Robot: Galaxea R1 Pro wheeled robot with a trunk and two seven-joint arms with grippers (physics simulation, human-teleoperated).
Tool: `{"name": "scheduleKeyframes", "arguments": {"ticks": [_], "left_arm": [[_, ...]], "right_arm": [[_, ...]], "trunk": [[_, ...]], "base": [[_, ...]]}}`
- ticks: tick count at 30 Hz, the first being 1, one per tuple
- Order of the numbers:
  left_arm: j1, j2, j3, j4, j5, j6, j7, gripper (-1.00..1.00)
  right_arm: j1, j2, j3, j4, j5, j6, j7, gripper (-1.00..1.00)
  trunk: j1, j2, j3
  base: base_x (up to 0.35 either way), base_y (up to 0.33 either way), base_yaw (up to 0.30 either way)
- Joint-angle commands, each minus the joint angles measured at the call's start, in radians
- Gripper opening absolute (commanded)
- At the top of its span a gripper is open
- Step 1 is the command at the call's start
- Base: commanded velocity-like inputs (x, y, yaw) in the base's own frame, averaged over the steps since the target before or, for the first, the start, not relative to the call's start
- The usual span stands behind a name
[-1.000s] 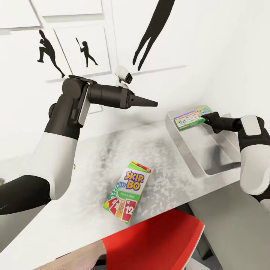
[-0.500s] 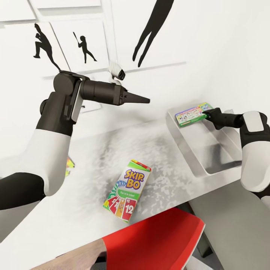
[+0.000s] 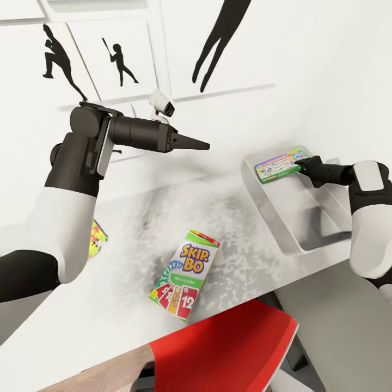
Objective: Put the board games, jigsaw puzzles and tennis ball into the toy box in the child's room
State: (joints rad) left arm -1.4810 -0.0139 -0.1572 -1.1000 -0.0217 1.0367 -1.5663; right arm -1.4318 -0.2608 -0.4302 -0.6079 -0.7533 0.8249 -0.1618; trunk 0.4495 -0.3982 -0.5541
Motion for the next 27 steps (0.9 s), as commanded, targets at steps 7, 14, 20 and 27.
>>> {"name": "scheduleKeyframes", "arguments": {"ticks": [7, 14, 20, 27], "left_arm": [[-0.002, -0.001, 0.001, 0.000, -0.003, 0.011, -0.005, 1.00], [-0.006, -0.001, 0.001, 0.000, -0.003, 0.011, -0.005, 1.00], [-0.007, -0.001, 0.000, 0.000, -0.003, 0.011, -0.005, 1.00], [-0.007, -0.003, 0.001, 0.000, -0.003, 0.011, -0.005, 1.00]], "right_arm": [[-0.001, -0.003, -0.002, -0.001, -0.011, 0.002, -0.010, -1.00], [-0.001, -0.004, -0.002, -0.001, -0.011, 0.002, -0.011, -1.00], [-0.001, -0.007, -0.002, -0.001, -0.011, 0.000, -0.013, -1.00], [-0.002, -0.007, -0.002, -0.001, -0.011, -0.002, -0.016, -1.00]], "trunk": [[0.000, -0.002, -0.006], [0.000, -0.002, -0.007], [0.000, -0.002, -0.007], [0.000, -0.002, -0.007]], "base": [[0.000, 0.000, 0.000], [0.000, 0.000, 0.000], [0.000, 0.000, 0.000], [0.000, 0.000, 0.000]]}}
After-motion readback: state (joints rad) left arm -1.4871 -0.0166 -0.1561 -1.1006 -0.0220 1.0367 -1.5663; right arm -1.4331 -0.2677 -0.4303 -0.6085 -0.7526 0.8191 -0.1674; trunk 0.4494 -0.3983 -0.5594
